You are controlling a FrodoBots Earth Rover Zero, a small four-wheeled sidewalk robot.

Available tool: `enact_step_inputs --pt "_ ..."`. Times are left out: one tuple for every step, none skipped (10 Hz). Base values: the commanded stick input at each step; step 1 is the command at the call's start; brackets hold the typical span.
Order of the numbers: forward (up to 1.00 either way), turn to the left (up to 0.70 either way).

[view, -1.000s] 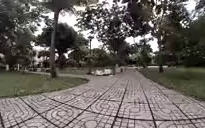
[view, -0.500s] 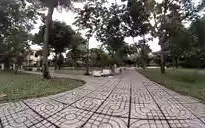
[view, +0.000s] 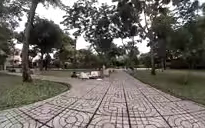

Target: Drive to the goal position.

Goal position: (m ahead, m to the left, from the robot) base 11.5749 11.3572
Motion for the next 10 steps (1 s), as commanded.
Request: enact_step_inputs --pt "1.0 0.0" --pt "1.0 0.0" --pt "1.0 0.0" --pt "0.54 0.0" --pt "0.0 0.0" --pt "0.0 0.0" --pt "0.0 0.0" --pt "0.0 0.0" --pt "0.0 0.0" --pt "0.0 0.0"
